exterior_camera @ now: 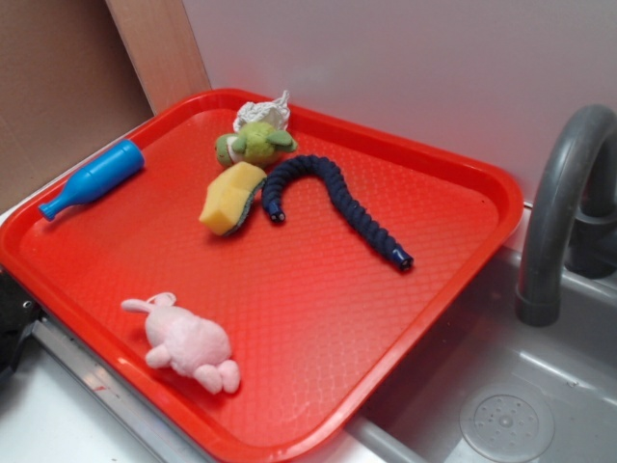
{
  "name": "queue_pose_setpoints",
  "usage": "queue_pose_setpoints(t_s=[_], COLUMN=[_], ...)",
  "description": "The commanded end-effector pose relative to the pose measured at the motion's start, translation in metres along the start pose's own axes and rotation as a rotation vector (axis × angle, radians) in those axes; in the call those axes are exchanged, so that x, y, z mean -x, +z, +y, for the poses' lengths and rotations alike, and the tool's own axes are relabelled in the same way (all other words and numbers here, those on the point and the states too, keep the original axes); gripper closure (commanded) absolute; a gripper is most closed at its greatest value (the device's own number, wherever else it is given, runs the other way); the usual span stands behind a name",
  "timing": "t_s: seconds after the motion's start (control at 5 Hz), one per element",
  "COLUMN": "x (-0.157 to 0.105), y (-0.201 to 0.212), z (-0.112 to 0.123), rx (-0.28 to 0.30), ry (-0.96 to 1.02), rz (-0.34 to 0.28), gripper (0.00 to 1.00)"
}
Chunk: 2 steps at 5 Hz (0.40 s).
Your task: Grab the green sponge.
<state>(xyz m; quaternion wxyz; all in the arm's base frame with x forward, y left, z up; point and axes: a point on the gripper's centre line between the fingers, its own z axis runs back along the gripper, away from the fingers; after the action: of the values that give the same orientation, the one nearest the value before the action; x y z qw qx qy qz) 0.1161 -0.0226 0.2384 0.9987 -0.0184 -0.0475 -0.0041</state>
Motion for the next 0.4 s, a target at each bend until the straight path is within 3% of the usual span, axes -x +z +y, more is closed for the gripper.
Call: queue_pose_setpoints(t_s=[0.0, 0.2], x=[-0.025, -0.031], y=[0.003, -0.013], z=[0.01, 0.012], rx=[-0.007, 0.02], ry=[0.428, 0.554], rz=[-0.011, 0.005], gripper=[0.0, 0.0])
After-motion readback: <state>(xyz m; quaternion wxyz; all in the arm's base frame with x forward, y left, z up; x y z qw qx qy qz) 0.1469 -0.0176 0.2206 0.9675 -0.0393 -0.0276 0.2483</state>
